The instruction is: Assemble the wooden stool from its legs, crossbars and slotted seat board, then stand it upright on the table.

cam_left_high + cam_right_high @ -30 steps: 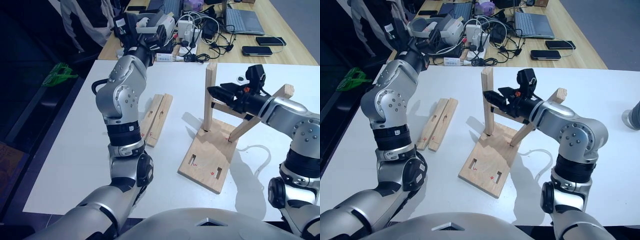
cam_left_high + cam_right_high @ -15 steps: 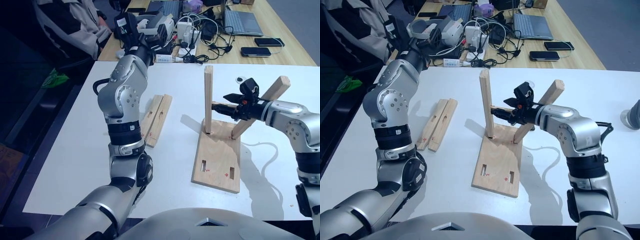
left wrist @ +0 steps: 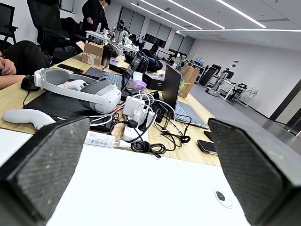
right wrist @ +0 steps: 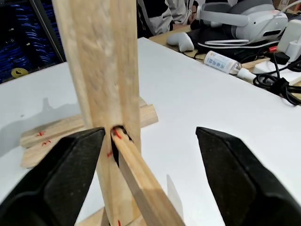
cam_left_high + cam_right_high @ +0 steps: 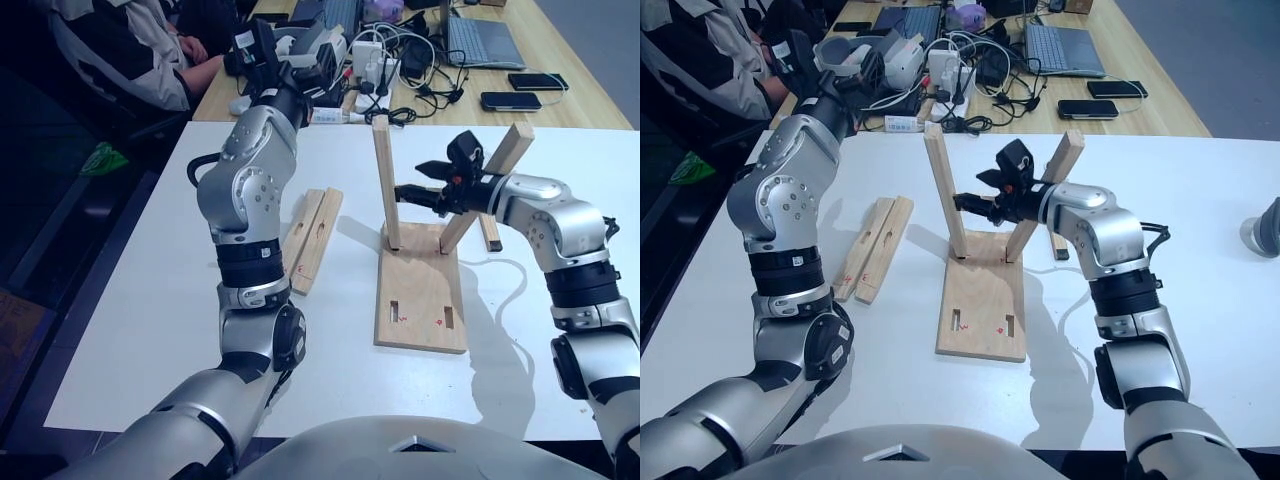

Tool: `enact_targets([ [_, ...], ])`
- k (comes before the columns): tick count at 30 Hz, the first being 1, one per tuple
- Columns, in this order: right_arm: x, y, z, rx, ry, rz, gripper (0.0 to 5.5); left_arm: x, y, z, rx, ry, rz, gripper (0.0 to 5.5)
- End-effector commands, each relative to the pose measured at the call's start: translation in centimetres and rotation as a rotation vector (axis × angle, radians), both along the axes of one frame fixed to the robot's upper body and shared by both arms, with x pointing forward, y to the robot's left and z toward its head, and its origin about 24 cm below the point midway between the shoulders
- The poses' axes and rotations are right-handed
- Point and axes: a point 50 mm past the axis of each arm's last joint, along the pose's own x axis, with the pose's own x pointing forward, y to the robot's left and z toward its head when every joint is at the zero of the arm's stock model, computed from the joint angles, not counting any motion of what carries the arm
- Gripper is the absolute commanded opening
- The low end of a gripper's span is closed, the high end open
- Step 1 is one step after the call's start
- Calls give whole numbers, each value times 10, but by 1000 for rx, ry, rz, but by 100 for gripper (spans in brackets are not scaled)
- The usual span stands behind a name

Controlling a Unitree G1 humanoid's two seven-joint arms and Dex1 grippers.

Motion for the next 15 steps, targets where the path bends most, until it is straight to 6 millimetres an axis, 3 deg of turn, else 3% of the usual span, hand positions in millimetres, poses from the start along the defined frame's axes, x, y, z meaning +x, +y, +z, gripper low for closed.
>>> enact_targets([
  [1,9,-5,71,188,-158,-118,360,1,-5,3,-4,-2,-8,461],
  [6,17,-20,135,403,-300,-424,360,-2,-5,-1,-12,6,-3,461],
  [8,20,-32,142,396,-315,-608,360,-2,-4,-1,-14,10,1,461],
  [12,19,-44,118,314,-235,-769,360,-3,-4,-1,-15,12,5,461],
  [15,20,-51,70,212,-53,-810,360,-3,-4,-3,-17,20,6,461],
])
